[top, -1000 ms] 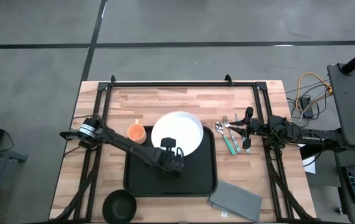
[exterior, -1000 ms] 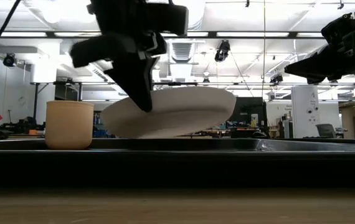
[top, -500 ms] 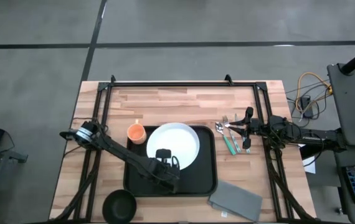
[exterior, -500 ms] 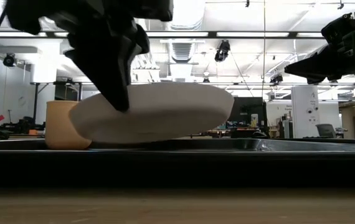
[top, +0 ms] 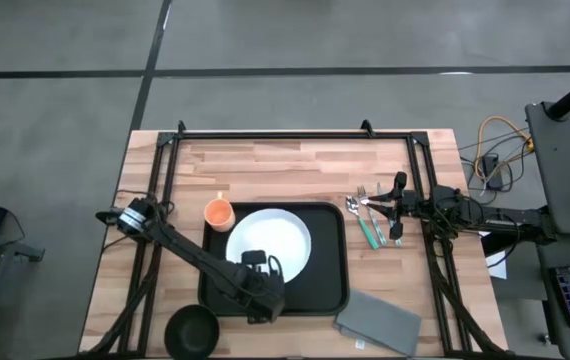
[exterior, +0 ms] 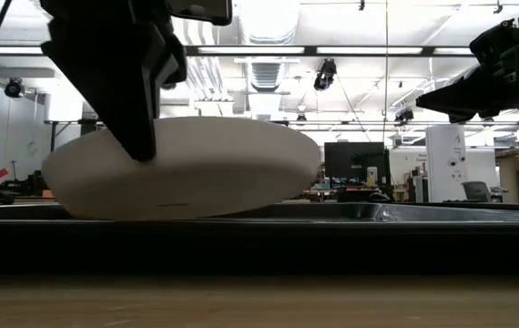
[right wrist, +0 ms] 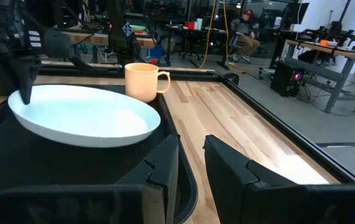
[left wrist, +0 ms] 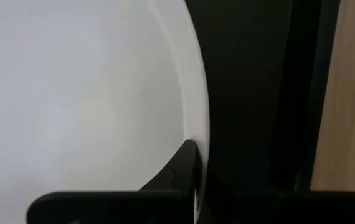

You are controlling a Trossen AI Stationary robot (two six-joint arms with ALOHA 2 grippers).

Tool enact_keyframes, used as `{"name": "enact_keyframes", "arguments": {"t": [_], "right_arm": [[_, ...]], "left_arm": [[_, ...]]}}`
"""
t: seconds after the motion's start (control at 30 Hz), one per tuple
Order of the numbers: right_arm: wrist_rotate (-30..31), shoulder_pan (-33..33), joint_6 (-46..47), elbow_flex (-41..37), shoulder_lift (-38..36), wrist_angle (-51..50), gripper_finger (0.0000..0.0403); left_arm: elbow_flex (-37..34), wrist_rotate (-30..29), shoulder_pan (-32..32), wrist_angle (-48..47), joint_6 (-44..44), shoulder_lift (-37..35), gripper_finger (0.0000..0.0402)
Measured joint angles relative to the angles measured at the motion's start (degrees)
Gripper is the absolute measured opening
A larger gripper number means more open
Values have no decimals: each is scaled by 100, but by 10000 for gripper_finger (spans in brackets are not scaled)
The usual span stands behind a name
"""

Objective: Set up tray
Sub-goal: Put the white plate to the bottom of the orange mug on the black tray

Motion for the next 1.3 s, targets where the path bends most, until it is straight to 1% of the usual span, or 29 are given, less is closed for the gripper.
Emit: {"name": "enact_keyframes", "arguments": {"t": [0.07, 0.2, 0.47, 0.77, 0.87, 1.3], "right_arm": [[-1, 0, 0, 0, 0, -2, 68], [-1, -2, -1, 1, 0, -1, 68], [-1, -1, -1, 1, 0, 0, 68], [-1, -1, -1, 1, 0, -2, 68], [0, 0, 0, 0, 0, -2, 68], [0, -2, -2, 2, 0, 0, 68]], "left_arm": [[0, 3, -41, 0, -213, 0, 0], [0, 239, -98, -4, -617, 0, 1], [-43, 435, -177, 0, -1260, -1, 1], [-375, 914, -199, -21, -2166, -4, 1], [-433, 1026, -205, -10, -2262, -4, 1], [-284, 1083, -198, 213, -2273, -4, 1]]}}
